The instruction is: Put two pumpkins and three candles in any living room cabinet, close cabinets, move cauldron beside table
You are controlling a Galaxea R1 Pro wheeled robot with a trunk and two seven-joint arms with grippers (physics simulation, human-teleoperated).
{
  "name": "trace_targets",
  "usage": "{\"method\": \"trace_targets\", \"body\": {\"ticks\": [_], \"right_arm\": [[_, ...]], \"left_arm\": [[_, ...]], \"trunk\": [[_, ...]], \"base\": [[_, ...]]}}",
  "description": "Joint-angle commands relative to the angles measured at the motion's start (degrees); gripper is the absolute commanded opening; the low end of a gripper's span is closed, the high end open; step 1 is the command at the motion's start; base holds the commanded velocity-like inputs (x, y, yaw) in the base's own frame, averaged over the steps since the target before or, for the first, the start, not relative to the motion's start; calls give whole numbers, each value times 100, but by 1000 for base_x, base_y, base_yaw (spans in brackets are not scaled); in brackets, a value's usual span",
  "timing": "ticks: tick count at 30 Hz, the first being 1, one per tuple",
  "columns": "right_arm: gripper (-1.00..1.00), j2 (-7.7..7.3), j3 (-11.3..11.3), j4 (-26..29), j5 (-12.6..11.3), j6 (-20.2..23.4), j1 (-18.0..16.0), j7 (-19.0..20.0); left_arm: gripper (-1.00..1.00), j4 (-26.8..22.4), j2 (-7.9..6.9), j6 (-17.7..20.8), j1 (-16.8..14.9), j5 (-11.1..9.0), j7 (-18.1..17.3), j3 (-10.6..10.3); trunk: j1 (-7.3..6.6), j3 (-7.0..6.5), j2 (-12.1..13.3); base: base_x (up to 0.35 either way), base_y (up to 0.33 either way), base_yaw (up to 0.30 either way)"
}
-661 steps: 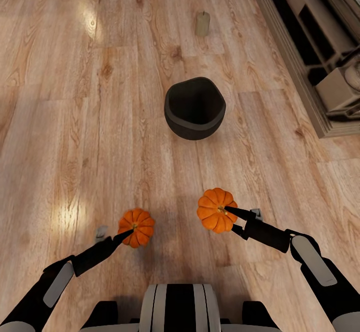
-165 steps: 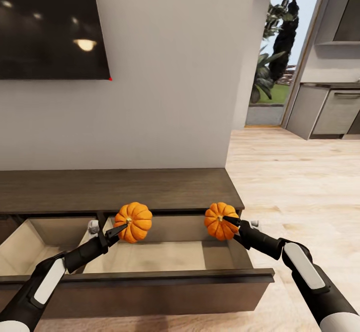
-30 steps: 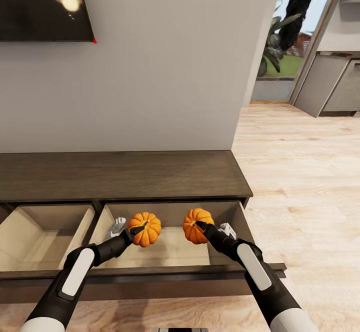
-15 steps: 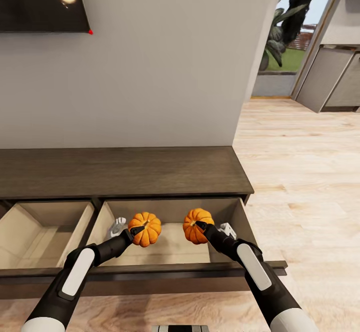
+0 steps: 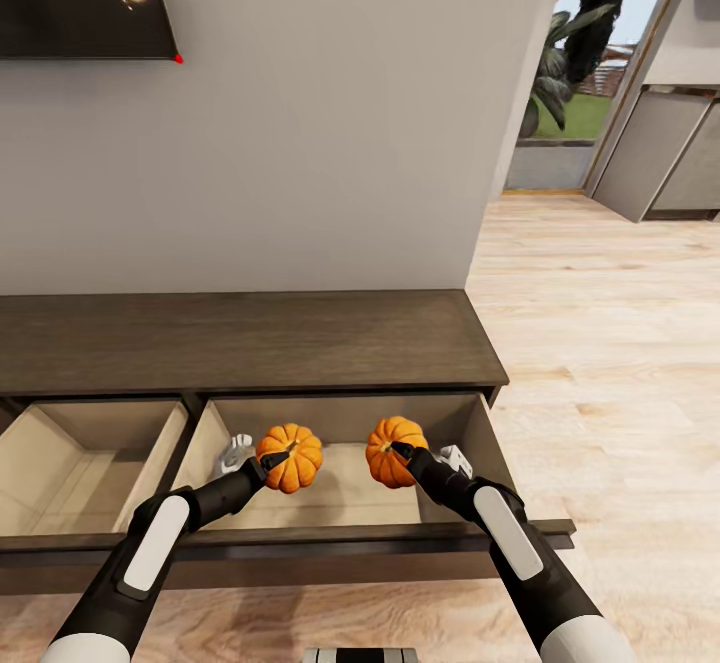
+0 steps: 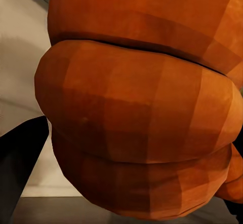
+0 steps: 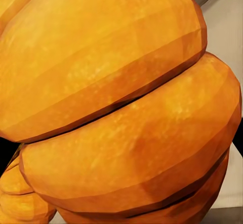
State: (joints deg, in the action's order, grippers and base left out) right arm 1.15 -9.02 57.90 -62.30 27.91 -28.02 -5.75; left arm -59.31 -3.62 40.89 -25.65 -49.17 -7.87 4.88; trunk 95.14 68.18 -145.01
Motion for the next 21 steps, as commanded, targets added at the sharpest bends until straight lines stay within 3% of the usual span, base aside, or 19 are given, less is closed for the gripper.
{"method": "trace_targets", "body": {"ticks": [1, 3, 4, 21], "right_arm": [[-100, 0, -3, 10, -63, 10, -2, -57], [-100, 0, -3, 10, -63, 12, -2, -57], [100, 0, -3, 10, -63, 12, -2, -59], [100, 0, -3, 10, -63, 30, -2, -62]], "left_arm": [[-100, -1, 2, 33, -2, 2, -22, 13], [-100, -1, 2, 33, -4, -2, -22, 13], [-100, -1, 2, 33, -3, -4, -22, 13], [-100, -1, -6, 33, -3, -5, -30, 29]], "trunk": [[-1, 5, -2], [-1, 5, -2], [-1, 5, -2], [-1, 5, -2]], "base": [[0, 0, 0], [0, 0, 0], [0, 0, 0], [0, 0, 0]]}}
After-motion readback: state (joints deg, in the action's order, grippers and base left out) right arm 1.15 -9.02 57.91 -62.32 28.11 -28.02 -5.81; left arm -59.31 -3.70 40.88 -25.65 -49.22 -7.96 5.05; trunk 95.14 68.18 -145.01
